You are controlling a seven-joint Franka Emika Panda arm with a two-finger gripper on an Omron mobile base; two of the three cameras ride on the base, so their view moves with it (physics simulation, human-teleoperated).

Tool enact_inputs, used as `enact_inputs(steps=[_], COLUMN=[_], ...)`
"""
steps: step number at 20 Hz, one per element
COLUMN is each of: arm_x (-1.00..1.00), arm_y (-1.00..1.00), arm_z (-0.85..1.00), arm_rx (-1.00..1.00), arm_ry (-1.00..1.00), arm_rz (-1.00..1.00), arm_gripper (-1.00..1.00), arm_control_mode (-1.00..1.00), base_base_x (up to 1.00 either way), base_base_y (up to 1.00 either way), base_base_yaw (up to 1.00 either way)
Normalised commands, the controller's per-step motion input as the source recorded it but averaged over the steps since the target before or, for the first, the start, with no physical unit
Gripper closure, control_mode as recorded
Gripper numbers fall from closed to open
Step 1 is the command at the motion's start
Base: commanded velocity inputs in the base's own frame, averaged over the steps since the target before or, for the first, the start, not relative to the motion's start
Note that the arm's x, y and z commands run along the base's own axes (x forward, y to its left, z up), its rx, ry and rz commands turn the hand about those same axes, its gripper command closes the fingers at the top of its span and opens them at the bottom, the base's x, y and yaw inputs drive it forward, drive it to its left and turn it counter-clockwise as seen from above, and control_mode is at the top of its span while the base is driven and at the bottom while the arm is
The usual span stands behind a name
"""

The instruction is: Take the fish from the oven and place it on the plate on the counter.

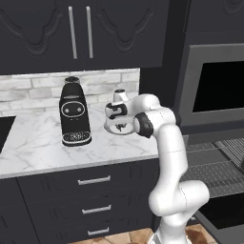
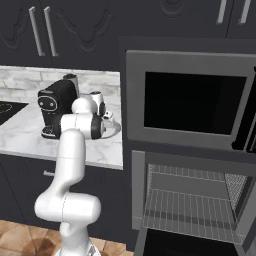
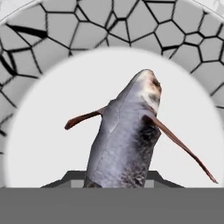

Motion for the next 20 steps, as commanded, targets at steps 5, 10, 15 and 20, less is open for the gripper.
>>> enact_inputs(steps=[5,10,15,20], arm_x=[0.08,0.05,0.0,0.0], arm_y=[0.06,0.04,0.01,0.0], arm_z=[0.0,0.0,0.0,0.0], arm_rx=[0.0,0.0,0.0,0.0], arm_ry=[0.0,0.0,0.0,0.0], arm_rz=[0.0,0.0,0.0,0.0], arm_gripper=[1.0,1.0,-1.0,-1.0], arm_control_mode=[-1.0,-1.0,-1.0,-1.0], base_base_x=[0.0,0.0,0.0,0.0], base_base_y=[0.0,0.0,0.0,0.0], base_base_yaw=[0.0,0.0,0.0,0.0])
